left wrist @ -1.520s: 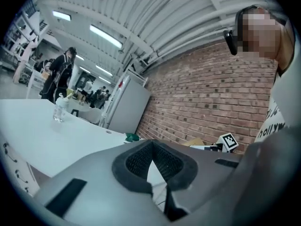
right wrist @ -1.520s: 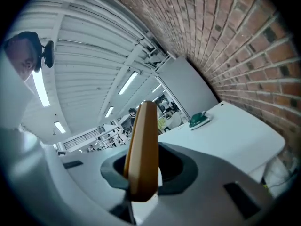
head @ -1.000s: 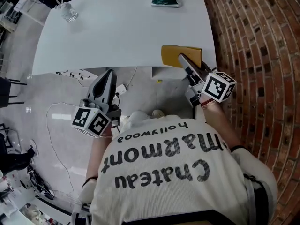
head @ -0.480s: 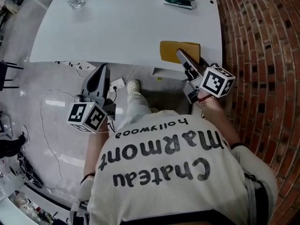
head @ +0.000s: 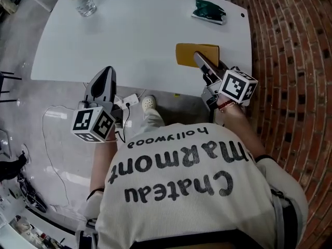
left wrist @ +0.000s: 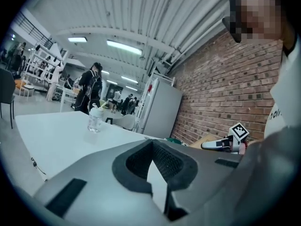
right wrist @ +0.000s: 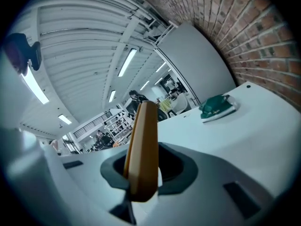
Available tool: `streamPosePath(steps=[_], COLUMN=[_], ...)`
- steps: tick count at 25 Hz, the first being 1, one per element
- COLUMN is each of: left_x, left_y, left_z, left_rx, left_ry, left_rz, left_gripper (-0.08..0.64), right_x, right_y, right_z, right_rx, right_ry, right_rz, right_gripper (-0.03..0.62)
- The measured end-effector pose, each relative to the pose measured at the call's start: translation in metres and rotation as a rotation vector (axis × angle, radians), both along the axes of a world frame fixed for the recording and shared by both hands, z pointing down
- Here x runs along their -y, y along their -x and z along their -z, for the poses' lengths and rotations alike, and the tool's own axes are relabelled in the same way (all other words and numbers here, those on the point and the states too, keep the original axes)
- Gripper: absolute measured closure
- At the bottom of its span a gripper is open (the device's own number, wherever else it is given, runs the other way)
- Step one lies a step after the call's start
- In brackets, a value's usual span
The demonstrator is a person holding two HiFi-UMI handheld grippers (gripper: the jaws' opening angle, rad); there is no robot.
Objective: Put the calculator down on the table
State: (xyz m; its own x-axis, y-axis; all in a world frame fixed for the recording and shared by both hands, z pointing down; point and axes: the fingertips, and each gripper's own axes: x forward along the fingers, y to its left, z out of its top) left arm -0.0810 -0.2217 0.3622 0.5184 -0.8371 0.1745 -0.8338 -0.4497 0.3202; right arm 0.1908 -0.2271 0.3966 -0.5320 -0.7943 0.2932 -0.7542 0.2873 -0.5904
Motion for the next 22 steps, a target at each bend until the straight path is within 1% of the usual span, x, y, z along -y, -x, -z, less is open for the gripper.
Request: streamPosePath(steps=[3,6,12,17,22], left_x=[0.019,0.027,0.031,0.026,0.021], left_y=[0.009,0.016,0.039,0.052,0.056], left_z=[0.000,-0.002,-0.027,-0.046,-0.048], left_rx=[-0.008,-0.002,0.027,0.015,0.024], left_ry=[0.001,0.008,0.067,0.113,0.116], left_rz=[0.021,0.043,0.112,0.150,0.163], left_gripper=[0.560,0.560,0.560,0.560,0.560], right_x=[0.024,0.038,0.059,0.064,0.062], right_y=[0.010,0.019,0.045,0.059,0.065], right_z=[0.000,-0.008,-0.036,-0.061,-0.076], right_rx=[-0.001,0.000,0.030,0.011,0.004], right_ry=[0.002,0.021,0.083,0.134,0.166], right_rz=[0.021,0.048,0.099,0.138,0.171], right_gripper=[0.500,0.500,0.500,0.500,0.500])
